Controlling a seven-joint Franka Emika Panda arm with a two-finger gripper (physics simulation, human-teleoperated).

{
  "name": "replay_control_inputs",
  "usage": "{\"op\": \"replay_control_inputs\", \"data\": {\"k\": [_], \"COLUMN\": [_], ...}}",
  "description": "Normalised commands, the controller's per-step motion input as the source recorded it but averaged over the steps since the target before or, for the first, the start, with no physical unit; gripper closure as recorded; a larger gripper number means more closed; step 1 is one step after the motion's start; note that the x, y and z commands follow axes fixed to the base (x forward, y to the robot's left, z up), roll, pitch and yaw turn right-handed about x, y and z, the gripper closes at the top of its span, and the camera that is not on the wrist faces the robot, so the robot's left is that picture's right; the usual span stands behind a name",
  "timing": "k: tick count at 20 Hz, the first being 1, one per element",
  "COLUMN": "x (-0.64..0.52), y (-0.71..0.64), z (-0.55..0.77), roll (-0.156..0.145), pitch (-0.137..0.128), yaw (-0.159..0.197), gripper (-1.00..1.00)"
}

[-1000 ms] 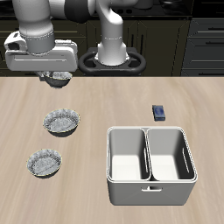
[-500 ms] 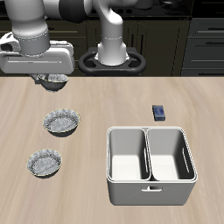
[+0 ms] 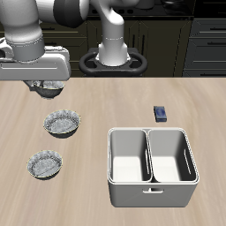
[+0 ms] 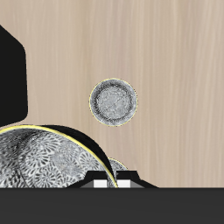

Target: Stack the smallest bowl on the middle-sized bowl

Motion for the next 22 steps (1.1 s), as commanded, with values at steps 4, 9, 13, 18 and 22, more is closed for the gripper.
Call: {"op": "replay_control_inputs", "data": {"k": [4, 9, 13, 18, 22], "x": [0.26, 0.12, 0.05, 0.09, 0.07], "y": [-0.2, -0.14, -0.05, -0.02, 0.09], "z": [0.09, 0.05, 0.13, 0.0, -0.06], "roll": [-0.042, -0.022, 0.008, -0.01, -0.013], "pitch": [-0.002, -0.009, -0.052, -0.026, -0.016], "yaw": [0.007, -0.002, -0.03, -0.027, -0.044], "gripper": [1.0, 1.0, 1.0, 1.0, 1.0]}}
